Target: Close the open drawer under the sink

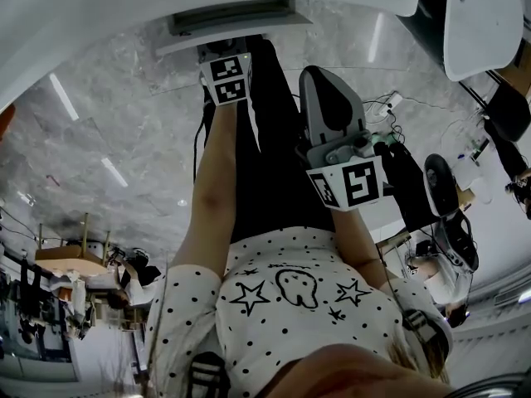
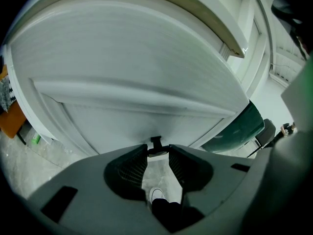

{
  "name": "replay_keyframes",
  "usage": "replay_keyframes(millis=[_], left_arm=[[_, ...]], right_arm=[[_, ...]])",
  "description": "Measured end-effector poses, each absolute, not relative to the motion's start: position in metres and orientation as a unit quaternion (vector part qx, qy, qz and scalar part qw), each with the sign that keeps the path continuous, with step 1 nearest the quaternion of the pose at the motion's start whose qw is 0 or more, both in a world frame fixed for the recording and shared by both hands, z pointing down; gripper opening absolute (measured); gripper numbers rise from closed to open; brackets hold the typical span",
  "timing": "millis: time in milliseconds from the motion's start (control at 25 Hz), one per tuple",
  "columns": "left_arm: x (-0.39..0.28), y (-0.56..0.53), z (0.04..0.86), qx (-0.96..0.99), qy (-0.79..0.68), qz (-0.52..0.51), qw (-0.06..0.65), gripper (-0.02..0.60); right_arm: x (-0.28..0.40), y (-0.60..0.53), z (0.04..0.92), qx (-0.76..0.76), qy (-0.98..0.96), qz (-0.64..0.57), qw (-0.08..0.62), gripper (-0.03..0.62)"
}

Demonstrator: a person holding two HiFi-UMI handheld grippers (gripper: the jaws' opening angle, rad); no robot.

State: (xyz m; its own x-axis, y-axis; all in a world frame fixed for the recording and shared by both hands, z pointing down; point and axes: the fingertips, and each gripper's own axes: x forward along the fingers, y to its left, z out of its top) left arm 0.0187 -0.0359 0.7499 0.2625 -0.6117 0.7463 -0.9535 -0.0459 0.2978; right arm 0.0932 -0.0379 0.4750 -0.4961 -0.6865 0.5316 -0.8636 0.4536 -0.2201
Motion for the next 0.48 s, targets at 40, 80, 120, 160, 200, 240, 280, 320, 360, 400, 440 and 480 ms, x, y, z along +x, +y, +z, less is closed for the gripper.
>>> replay_keyframes(millis=[40, 80, 120, 160, 200, 240, 280, 320, 360, 400, 440, 480], left_arm=[[0.0183, -0.0358, 0.7496, 0.69, -0.568, 0.216, 0.394, 0.14], [0.0183, -0.0357, 0.7495, 0.69, -0.568, 0.216, 0.394, 0.14], [0.0182, -0.0359, 0.7494, 0.69, -0.568, 0.215, 0.394, 0.14], [0.0179, -0.0361, 0.7493, 0.69, -0.569, 0.215, 0.394, 0.14], [0.0172, -0.0364, 0.7491, 0.689, -0.569, 0.215, 0.393, 0.14], [0.0165, -0.0365, 0.7489, 0.689, -0.569, 0.216, 0.393, 0.14], [0.0157, -0.0366, 0.7486, 0.689, -0.569, 0.217, 0.393, 0.14], [0.0149, -0.0367, 0.7483, 0.69, -0.568, 0.217, 0.393, 0.14], [0.0141, -0.0366, 0.748, 0.69, -0.568, 0.217, 0.393, 0.14], [0.0132, -0.0366, 0.7478, 0.69, -0.567, 0.218, 0.394, 0.14], [0.012, -0.0365, 0.7477, 0.69, -0.566, 0.218, 0.394, 0.14], [0.0107, -0.0366, 0.7477, 0.691, -0.565, 0.219, 0.394, 0.14]], right_arm=[[0.0928, -0.0376, 0.4756, 0.465, -0.832, 0.238, 0.187, 0.015], [0.093, -0.0372, 0.4763, 0.464, -0.832, 0.239, 0.188, 0.015], [0.0932, -0.037, 0.477, 0.464, -0.832, 0.24, 0.188, 0.015], [0.0934, -0.037, 0.4775, 0.464, -0.832, 0.24, 0.189, 0.015], [0.0936, -0.0372, 0.4778, 0.463, -0.832, 0.241, 0.189, 0.015], [0.0935, -0.0373, 0.4779, 0.463, -0.832, 0.241, 0.188, 0.015], [0.0935, -0.0375, 0.4778, 0.463, -0.832, 0.241, 0.188, 0.015], [0.0933, -0.0377, 0.4777, 0.463, -0.832, 0.242, 0.187, 0.015], [0.0931, -0.0378, 0.4778, 0.463, -0.832, 0.242, 0.187, 0.015], [0.0927, -0.0378, 0.478, 0.463, -0.831, 0.243, 0.187, 0.015], [0.0922, -0.0378, 0.4784, 0.463, -0.831, 0.243, 0.188, 0.015], [0.0916, -0.0378, 0.4787, 0.463, -0.831, 0.244, 0.188, 0.015]])
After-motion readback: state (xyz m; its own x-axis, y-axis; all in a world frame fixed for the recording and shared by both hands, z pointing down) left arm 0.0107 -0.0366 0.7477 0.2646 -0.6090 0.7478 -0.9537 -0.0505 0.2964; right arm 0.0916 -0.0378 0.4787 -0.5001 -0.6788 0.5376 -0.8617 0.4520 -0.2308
